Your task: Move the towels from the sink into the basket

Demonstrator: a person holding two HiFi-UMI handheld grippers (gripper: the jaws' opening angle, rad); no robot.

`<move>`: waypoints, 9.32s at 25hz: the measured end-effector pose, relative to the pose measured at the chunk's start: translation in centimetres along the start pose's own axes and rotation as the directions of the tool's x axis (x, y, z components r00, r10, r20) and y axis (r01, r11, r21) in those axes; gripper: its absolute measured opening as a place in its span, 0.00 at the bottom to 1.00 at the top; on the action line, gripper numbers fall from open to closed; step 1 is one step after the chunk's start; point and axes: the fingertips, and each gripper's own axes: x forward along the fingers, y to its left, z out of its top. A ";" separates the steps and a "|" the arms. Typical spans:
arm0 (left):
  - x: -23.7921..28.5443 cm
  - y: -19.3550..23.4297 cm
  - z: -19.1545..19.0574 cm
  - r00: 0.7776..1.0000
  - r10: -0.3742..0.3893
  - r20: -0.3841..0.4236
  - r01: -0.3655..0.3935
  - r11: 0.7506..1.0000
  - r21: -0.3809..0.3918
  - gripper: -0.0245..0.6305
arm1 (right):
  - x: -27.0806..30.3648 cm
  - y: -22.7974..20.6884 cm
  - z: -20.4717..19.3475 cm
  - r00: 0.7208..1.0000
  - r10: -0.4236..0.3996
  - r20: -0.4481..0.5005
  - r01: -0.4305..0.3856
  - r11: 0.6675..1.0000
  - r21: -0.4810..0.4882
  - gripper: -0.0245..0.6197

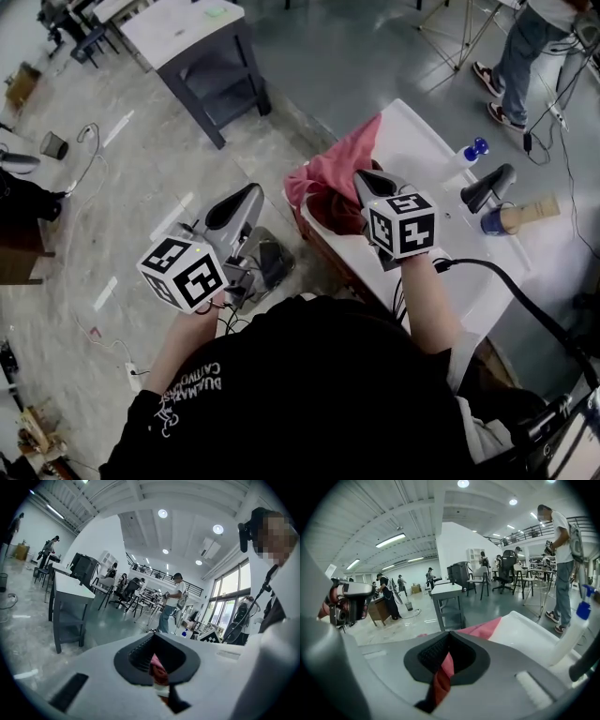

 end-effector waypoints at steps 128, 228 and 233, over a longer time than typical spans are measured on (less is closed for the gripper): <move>-40.4 8.0 -25.5 0.945 0.323 -0.051 -0.308 0.830 -0.465 0.04 | 2.9 43.9 -21.0 0.852 0.332 -0.405 -0.421 0.894 -0.153 0.07; -26.2 31.2 -49.9 0.837 0.370 -0.403 -0.546 0.611 -0.573 0.04 | 31.7 30.7 -49.8 0.687 0.246 -0.684 -0.130 0.967 0.217 0.05; -32.8 25.6 -45.2 0.820 0.446 -0.360 -0.572 0.599 -0.560 0.04 | 24.4 34.9 -43.1 0.764 0.245 -0.598 -0.112 0.961 0.251 0.05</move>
